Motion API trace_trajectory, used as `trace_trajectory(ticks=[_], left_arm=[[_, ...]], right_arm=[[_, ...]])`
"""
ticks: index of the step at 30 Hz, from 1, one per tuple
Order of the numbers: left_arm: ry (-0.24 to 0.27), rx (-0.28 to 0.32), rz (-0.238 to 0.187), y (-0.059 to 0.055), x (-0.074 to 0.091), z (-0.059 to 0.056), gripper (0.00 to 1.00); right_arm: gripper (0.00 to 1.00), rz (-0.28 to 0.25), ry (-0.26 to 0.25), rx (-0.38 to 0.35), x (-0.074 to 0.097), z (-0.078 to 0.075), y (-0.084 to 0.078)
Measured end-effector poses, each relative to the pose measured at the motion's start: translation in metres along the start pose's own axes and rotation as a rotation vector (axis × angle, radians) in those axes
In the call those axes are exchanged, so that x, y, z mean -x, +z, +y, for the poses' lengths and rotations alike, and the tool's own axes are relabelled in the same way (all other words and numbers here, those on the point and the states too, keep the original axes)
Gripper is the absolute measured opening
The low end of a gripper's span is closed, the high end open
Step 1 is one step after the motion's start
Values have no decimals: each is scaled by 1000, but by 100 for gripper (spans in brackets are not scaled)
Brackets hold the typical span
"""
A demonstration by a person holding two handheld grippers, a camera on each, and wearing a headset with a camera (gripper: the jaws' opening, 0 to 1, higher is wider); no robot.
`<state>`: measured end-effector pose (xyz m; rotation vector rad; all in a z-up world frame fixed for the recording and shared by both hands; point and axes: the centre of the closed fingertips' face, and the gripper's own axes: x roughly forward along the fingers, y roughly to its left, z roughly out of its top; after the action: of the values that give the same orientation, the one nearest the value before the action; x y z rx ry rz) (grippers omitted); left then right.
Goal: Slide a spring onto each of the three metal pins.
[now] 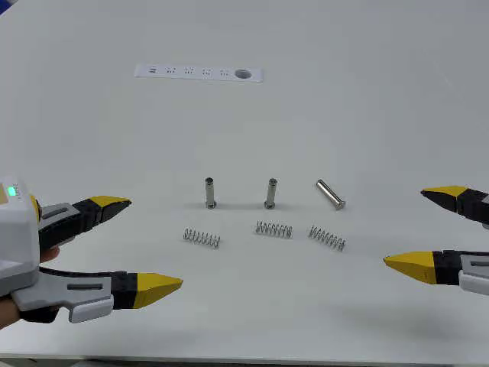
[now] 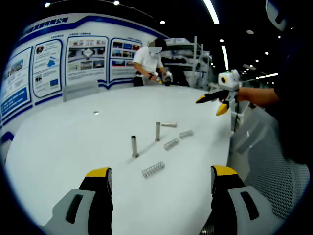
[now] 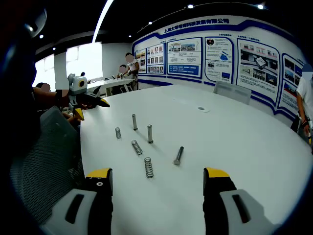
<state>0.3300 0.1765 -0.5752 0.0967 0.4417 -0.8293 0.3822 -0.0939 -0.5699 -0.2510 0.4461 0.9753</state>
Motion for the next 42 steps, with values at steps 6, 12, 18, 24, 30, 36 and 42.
trace_trajectory(ticks=[6, 12, 18, 24, 30, 36, 42], left_arm=[[-4, 7, -1, -1, -1, 0, 84], [-10, 7, 4, -3, -2, -1, 84], [-12, 4, 1, -2, -2, 0, 84], [-14, 2, -1, -1, -4, 0, 84], [-14, 7, -2, -2, -4, -1, 84], [-8, 11, -4, -3, -4, -1, 84], [1, 16, -8, -3, -3, -1, 83]], right_arm=[[76, 3, -2, -4, 1, 2, 0], [76, 7, -8, -11, 2, 3, -2], [76, 8, -13, -15, 4, 5, -2], [76, 11, -19, -18, 5, 4, -2], [75, 16, -19, -25, 5, 3, -4], [75, 23, -19, -30, -1, -1, -2], [73, 35, -14, -12, -12, -9, 6]])
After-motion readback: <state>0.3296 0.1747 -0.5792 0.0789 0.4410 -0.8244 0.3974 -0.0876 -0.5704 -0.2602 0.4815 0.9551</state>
